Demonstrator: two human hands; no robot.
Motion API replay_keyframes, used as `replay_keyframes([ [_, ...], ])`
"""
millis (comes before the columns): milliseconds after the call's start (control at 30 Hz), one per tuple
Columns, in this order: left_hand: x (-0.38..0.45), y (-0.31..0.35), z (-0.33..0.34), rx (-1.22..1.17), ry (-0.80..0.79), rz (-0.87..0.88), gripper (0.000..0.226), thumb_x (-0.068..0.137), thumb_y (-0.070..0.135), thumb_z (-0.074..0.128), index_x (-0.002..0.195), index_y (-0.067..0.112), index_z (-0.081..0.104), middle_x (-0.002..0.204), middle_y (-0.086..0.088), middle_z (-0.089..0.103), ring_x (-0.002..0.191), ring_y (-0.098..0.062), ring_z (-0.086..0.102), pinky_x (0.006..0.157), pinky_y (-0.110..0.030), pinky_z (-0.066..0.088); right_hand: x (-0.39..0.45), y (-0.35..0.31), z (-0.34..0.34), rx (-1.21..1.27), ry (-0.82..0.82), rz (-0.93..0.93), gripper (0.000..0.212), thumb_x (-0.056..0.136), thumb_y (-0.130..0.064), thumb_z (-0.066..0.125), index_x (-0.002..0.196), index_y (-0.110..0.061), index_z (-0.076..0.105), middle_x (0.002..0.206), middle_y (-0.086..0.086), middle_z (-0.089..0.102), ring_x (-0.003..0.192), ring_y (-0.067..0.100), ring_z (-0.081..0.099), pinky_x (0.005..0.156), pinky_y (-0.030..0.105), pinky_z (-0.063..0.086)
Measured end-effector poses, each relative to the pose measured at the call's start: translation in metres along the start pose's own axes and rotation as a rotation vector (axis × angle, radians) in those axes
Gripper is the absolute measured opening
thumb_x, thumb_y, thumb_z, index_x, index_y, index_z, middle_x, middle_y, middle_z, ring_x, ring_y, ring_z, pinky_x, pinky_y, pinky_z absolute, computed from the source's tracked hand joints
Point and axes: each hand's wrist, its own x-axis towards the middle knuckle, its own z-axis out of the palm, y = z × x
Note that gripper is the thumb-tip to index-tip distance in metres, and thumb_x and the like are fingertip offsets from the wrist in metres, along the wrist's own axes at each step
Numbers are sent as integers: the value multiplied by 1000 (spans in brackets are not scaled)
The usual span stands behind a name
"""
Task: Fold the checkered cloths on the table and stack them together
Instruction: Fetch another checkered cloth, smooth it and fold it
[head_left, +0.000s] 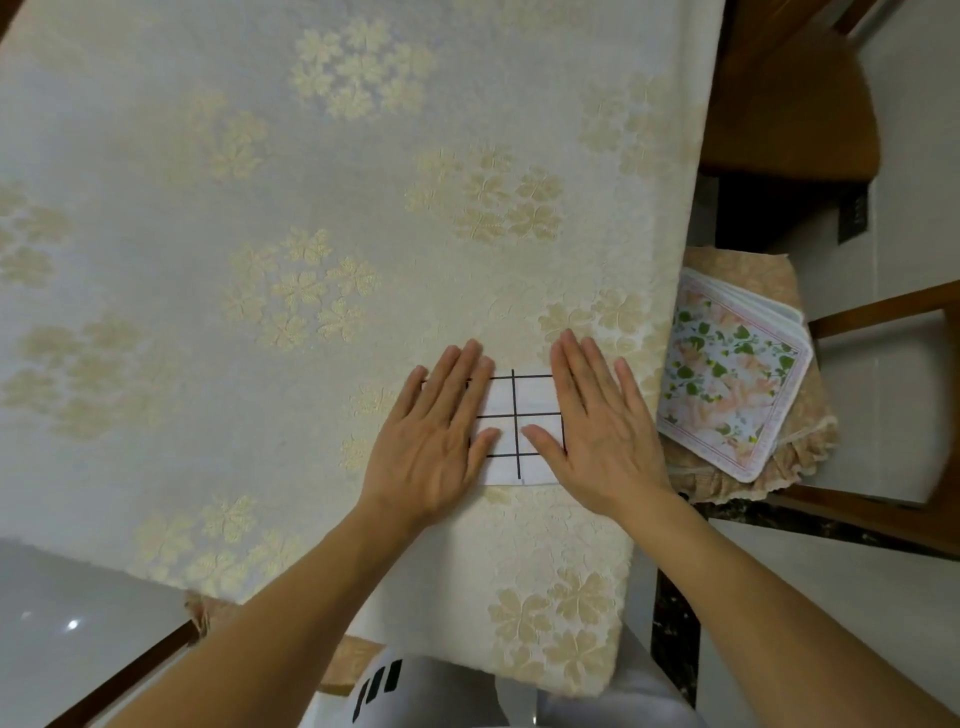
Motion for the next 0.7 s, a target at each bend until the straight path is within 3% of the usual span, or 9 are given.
replay_keyframes([
  [167, -10, -4, -5, -47, 25, -83, 70, 104, 51, 14, 158, 10, -1, 167, -6, -7, 153, -20, -7, 124, -47, 7, -4, 3, -8, 47, 7, 47, 79, 101, -61, 6, 158, -8, -3, 167, 7, -9, 154, 20, -9, 124, 49, 8],
  [367, 3, 21, 4, -38, 36, -42, 65, 104, 43, 14, 158, 6, 8, 166, -10, 2, 154, -22, 0, 123, -48, 17, 7, -25, 0, 74, -3, -125, 70, 105, -53, 11, 159, -10, 5, 167, 4, -4, 154, 17, -7, 124, 48, 14],
  [467, -6, 9, 6, -25, 16, -74, 69, 104, 51, 15, 158, 9, 4, 167, -8, -2, 154, -20, -3, 124, -46, 13, 3, -14, 2, 39, -10, -88, 79, 101, -65, 10, 159, -11, -1, 167, 3, -9, 153, 18, -9, 125, 47, 9],
  [700, -25, -7, 4, -67, 31, -169, 70, 103, 50, 20, 158, 11, 1, 167, -4, -3, 153, -18, -6, 124, -47, 11, -9, 2, 2, 31, 20, 49, 83, 100, -65, 15, 158, -8, 0, 167, 6, -5, 154, 19, -4, 123, 50, 13],
])
